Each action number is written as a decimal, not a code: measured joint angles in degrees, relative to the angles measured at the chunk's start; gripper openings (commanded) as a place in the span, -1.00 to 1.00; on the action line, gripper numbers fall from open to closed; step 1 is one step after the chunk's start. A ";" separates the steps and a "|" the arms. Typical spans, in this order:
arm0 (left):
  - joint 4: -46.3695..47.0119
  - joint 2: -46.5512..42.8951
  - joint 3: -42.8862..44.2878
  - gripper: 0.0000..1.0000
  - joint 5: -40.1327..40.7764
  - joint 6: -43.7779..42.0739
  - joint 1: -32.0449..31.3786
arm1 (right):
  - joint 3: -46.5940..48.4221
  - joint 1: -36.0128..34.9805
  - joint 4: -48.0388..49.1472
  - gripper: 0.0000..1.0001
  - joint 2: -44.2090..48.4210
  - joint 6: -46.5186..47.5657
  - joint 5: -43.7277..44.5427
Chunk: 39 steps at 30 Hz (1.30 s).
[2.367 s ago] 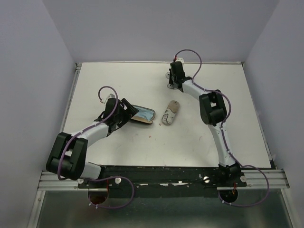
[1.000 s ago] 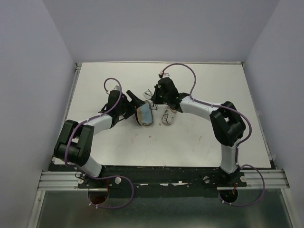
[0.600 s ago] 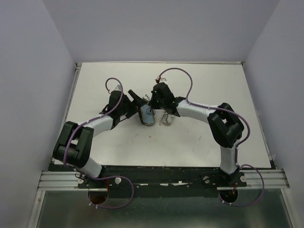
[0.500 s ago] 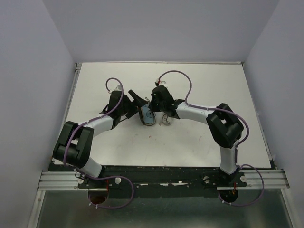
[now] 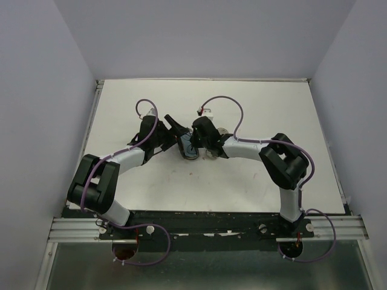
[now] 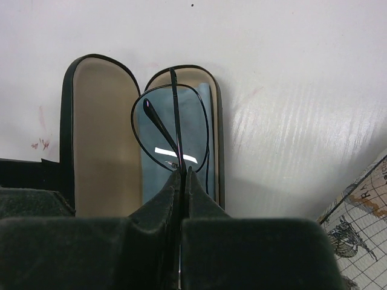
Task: Organize the sunglasses
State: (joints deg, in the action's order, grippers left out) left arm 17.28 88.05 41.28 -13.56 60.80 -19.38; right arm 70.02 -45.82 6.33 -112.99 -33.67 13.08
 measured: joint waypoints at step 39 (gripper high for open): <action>-0.85 -0.50 0.00 0.97 0.00 -0.15 -0.26 | -2.23 -1.44 3.04 -0.24 1.18 -0.63 2.10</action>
State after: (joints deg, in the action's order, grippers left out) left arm 16.43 87.55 41.28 -13.56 60.64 -19.64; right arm 67.79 -47.27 9.37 -111.81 -34.30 15.18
